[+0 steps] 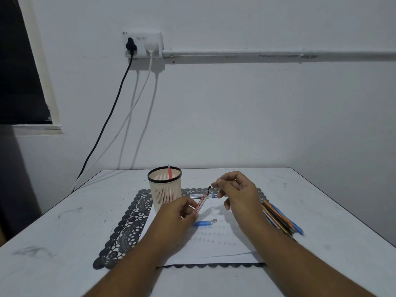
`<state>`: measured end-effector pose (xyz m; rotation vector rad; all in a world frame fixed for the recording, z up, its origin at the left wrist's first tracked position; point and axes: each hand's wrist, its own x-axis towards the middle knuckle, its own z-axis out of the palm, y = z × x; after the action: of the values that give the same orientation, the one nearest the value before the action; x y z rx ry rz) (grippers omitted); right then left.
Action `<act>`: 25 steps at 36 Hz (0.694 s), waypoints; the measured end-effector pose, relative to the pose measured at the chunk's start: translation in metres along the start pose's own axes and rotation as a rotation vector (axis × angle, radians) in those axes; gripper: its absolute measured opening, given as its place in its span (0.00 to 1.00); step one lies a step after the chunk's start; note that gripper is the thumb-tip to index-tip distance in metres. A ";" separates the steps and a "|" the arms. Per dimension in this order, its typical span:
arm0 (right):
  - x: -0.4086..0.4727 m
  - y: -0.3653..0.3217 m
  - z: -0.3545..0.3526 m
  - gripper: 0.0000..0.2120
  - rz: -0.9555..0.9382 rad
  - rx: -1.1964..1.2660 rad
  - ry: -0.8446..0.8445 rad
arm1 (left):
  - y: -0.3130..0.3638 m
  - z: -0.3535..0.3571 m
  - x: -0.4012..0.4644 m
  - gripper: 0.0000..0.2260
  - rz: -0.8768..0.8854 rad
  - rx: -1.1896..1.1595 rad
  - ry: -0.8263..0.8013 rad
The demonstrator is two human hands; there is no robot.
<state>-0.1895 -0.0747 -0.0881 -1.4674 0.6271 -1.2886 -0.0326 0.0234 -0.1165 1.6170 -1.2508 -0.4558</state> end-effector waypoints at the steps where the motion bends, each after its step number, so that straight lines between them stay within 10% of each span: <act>1: 0.000 -0.001 0.000 0.02 -0.002 0.007 0.009 | 0.000 0.000 0.000 0.08 0.000 0.002 0.003; 25: 0.017 0.018 -0.015 0.02 0.289 0.263 0.150 | 0.008 -0.009 0.002 0.07 -0.007 -0.507 -0.001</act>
<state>-0.1944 -0.1008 -0.0993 -1.0318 0.7104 -1.2086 -0.0291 0.0263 -0.1053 1.1889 -1.0250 -0.7132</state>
